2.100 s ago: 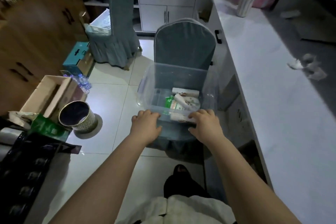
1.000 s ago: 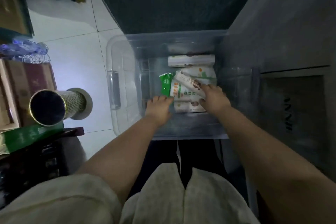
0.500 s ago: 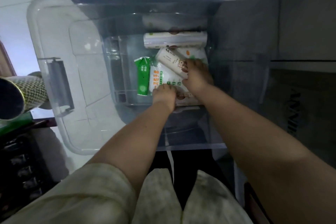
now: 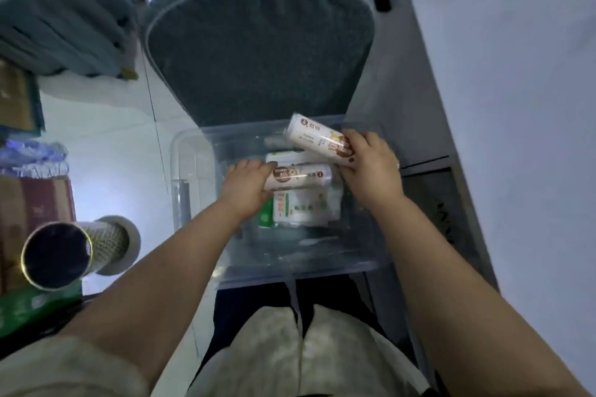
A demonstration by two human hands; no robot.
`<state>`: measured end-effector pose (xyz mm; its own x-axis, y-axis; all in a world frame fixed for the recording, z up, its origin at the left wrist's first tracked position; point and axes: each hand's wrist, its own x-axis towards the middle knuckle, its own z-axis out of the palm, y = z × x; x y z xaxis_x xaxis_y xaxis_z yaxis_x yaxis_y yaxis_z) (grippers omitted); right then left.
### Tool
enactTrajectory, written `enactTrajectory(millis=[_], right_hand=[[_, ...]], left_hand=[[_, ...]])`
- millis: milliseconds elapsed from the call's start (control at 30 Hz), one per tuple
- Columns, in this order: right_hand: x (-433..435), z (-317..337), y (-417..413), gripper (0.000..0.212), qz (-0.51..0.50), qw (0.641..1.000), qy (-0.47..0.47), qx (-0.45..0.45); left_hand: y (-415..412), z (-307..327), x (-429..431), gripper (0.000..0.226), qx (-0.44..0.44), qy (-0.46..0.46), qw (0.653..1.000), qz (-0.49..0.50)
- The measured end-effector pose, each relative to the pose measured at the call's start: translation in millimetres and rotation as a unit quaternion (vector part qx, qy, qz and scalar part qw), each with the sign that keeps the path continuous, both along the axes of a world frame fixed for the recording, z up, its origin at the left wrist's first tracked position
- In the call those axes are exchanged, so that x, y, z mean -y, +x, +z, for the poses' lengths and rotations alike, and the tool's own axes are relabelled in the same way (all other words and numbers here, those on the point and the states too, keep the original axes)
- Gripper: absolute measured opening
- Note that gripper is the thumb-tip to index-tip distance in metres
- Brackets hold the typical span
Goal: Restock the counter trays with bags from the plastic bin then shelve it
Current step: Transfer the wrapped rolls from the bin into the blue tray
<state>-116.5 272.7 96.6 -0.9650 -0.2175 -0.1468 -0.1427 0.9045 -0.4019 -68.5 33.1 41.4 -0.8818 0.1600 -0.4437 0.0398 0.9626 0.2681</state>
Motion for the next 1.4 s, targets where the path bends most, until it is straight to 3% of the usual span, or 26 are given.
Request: enactTrajectory(millis=[233,400,533,600,700,1000,1267,1400], right_hand=[[-17,117,8,0.059,-0.065,0.982,0.071,-0.159],[-38,173,55,0.064,-0.149,0.961,0.088,-0.214],[-78,211,137,0.061,-0.266,0.919,0.141,-0.254],[-84,210,154,0.062,-0.264,0.92,0.147,-0.25],[-107,228,225,0.061,-0.333,0.89,0.183,-0.251],[-163,266,443,0.063,-0.5,0.791,0.258,-0.241],[-186,273,689,0.066,-0.617,0.706,0.294,-0.185],[-192,269,814,0.066,-0.658,0.673,0.299,-0.157]], left_hand=[[-69,119,0,0.059,-0.165,0.044,0.979,-0.112],[-96,176,-40,0.059,-0.258,0.068,0.945,-0.19],[-85,226,-116,0.055,-0.299,0.115,0.9,-0.295],[-90,231,-131,0.056,-0.293,0.133,0.902,-0.287],[-64,254,-193,0.058,-0.309,0.164,0.861,-0.37],[125,325,-375,0.058,-0.305,0.303,0.719,-0.547],[374,351,-479,0.06,-0.296,0.364,0.596,-0.651],[509,344,-511,0.059,-0.284,0.381,0.561,-0.678]])
